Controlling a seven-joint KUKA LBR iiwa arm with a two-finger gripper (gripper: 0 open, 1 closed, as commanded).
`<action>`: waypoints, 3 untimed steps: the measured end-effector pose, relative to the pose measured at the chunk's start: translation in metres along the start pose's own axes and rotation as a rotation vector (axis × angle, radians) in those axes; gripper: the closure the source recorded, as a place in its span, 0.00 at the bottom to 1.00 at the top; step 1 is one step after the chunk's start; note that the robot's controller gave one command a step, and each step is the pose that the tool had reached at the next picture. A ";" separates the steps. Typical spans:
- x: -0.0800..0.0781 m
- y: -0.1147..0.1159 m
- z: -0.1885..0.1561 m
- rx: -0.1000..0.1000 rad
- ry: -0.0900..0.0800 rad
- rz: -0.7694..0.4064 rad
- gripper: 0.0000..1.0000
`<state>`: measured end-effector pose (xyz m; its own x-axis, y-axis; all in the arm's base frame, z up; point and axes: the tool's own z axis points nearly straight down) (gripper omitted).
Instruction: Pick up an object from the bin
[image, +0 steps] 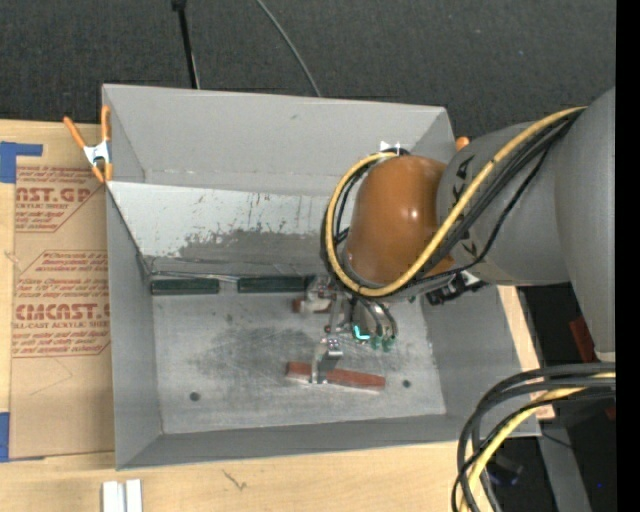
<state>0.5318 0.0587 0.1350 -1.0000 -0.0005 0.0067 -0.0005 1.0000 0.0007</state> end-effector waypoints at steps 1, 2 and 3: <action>-0.002 0.000 -0.003 0.000 -0.007 0.000 0.00; 0.039 -0.017 0.061 0.000 -0.004 -0.104 1.00; 0.039 -0.018 0.061 0.000 -0.004 -0.104 1.00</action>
Offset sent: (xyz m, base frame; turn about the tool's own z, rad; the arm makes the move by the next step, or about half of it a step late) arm -0.0405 -0.0185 -0.0650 -0.1032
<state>0.4920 0.0411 0.0738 -0.9945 -0.1043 0.0026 -0.1042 0.9946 0.0014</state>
